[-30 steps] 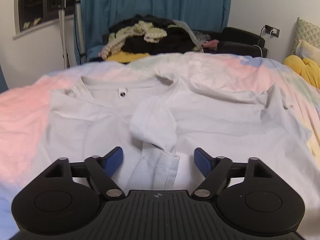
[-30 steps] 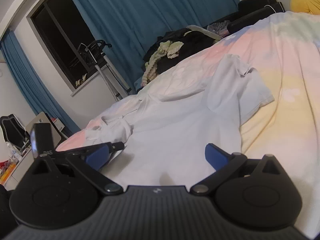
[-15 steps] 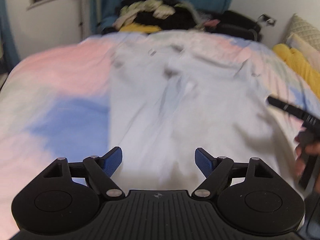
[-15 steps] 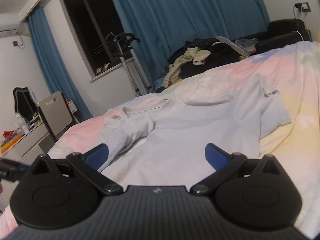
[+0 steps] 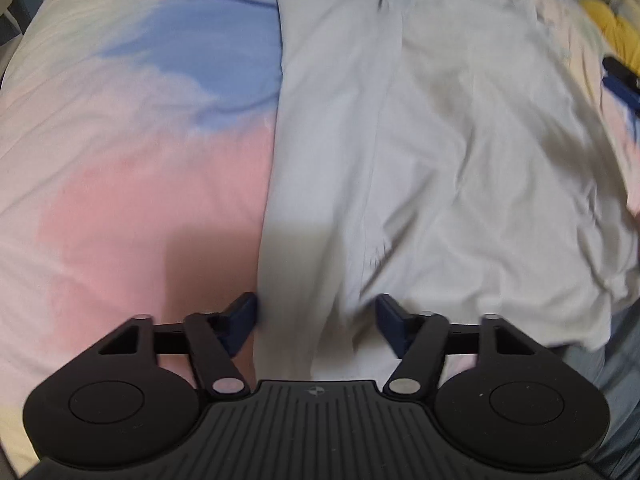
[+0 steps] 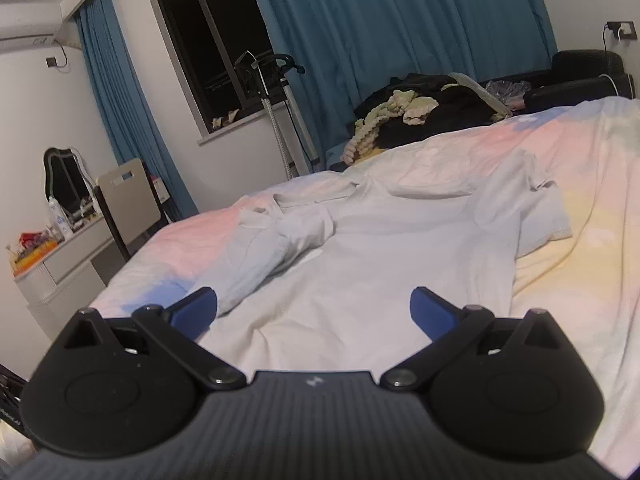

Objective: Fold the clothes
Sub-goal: 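Grasp the shirt side edge with the left gripper and fold it inward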

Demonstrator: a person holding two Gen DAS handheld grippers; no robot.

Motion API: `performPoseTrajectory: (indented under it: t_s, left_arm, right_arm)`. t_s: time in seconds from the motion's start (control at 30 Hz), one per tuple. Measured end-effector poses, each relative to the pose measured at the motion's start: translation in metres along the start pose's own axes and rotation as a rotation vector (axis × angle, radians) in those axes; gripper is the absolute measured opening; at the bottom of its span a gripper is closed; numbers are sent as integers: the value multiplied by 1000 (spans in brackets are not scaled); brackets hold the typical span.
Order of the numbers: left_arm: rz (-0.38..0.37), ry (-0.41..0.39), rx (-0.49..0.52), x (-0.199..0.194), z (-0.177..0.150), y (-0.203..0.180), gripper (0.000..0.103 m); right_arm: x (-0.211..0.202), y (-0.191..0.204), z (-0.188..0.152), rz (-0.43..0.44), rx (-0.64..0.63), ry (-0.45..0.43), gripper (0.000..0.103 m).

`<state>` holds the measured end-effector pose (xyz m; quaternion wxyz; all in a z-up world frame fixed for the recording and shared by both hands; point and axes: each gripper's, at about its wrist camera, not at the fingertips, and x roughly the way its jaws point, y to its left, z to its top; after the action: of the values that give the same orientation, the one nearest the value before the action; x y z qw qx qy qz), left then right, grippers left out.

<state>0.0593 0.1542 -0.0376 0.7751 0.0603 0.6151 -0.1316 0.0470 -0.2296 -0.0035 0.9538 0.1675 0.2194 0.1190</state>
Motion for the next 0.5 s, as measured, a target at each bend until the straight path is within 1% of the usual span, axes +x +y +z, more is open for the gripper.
performPoseTrajectory:
  t_s: [0.07,0.1,0.13,0.27,0.37,0.43,0.5]
  left_arm:
    - [21,65,24,5,-5,-4,37]
    - [39,80,37,4,-6,-8,17]
    - [36,82,38,-1,-6,-13,7]
    - [16,48,78,-31,-5,-44,6]
    - [-21,3,95,-54,-3,-74,6]
    - [-39,-18,101,-59,-2,-94,6]
    - [-62,-19,104,-50,-3,-111,6]
  right_arm:
    - [1,0,-2,-12,-8,7,103]
    - [2,-1,-2,-14,-4,10,103]
    - [4,-2,-2,-15,4,12,103]
    - [6,-7,-2,-9,29,14,103]
    - [6,-11,-1,-4,60,13,103]
    - [7,-15,0,0,86,14,103]
    - [6,-17,1,0,99,9,103]
